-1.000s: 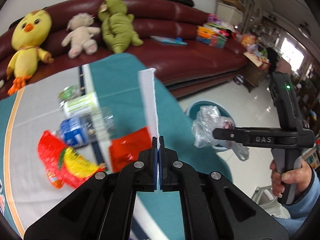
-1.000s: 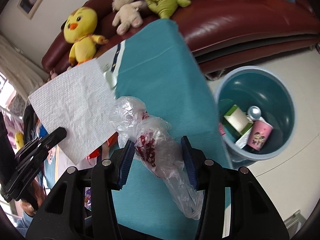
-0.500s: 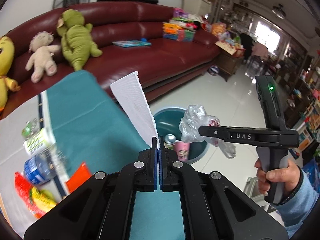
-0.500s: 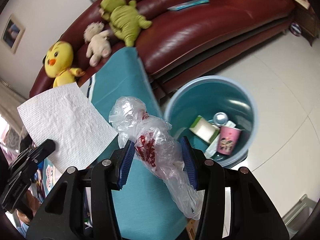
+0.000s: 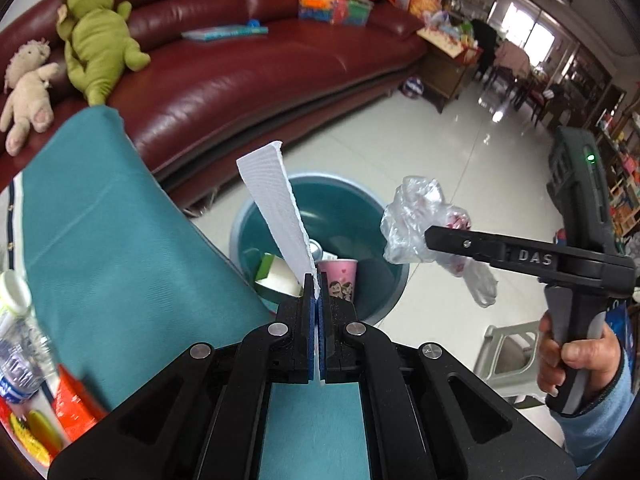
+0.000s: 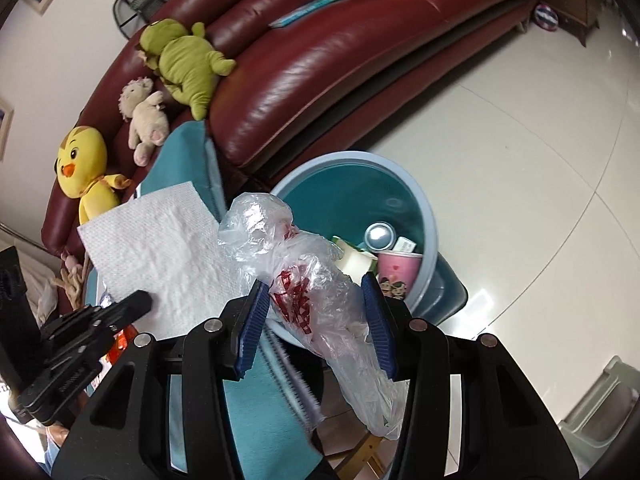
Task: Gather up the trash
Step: 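Carry both to the teal bin, open the left tool then the right tool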
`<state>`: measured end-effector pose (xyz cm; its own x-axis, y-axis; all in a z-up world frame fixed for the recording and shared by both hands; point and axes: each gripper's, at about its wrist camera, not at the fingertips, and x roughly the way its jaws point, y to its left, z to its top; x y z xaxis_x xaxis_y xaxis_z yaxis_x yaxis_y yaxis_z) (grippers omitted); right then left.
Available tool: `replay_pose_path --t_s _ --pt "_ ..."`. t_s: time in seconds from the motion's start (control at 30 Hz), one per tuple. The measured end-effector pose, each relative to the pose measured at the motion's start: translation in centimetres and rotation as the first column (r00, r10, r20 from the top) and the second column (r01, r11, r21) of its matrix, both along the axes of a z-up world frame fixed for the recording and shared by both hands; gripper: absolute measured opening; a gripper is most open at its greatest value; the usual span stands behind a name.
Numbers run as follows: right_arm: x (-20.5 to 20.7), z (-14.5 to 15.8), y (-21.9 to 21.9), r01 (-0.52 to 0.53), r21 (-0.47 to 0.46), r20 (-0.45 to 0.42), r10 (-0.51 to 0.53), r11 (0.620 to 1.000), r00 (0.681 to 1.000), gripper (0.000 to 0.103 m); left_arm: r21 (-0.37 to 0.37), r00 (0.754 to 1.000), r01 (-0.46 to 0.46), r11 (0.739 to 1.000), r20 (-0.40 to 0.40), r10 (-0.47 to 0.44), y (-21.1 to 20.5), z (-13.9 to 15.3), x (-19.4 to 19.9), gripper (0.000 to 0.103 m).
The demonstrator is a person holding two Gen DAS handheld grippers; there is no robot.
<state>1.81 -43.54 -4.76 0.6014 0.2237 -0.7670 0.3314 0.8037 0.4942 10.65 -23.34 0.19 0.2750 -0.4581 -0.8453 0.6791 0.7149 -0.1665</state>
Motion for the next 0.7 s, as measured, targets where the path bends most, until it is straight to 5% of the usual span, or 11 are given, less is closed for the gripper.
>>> replay_pose_path --t_s 0.27,0.37,0.5,0.7 --pt "1.4 -1.8 -1.5 0.009 0.012 -0.033 -0.009 1.0 0.999 0.046 0.066 0.996 -0.002 0.998 -0.084 0.008 -2.5 -4.4 1.5 0.003" --pt "1.7 -2.2 -1.6 0.01 0.007 -0.04 -0.01 1.0 0.999 0.046 0.112 0.993 -0.029 0.993 -0.11 0.041 -2.3 -5.8 2.3 0.012" --pt "2.5 -2.9 -1.4 0.002 0.009 -0.058 -0.001 1.0 0.998 0.047 0.132 0.992 -0.079 0.988 -0.085 0.091 -1.2 -6.3 2.9 0.062" --pt "3.7 -3.6 -0.6 -0.023 0.011 -0.077 0.024 1.0 0.997 0.048 0.114 0.992 -0.118 0.987 -0.029 0.122 0.7 -4.9 2.8 0.089"
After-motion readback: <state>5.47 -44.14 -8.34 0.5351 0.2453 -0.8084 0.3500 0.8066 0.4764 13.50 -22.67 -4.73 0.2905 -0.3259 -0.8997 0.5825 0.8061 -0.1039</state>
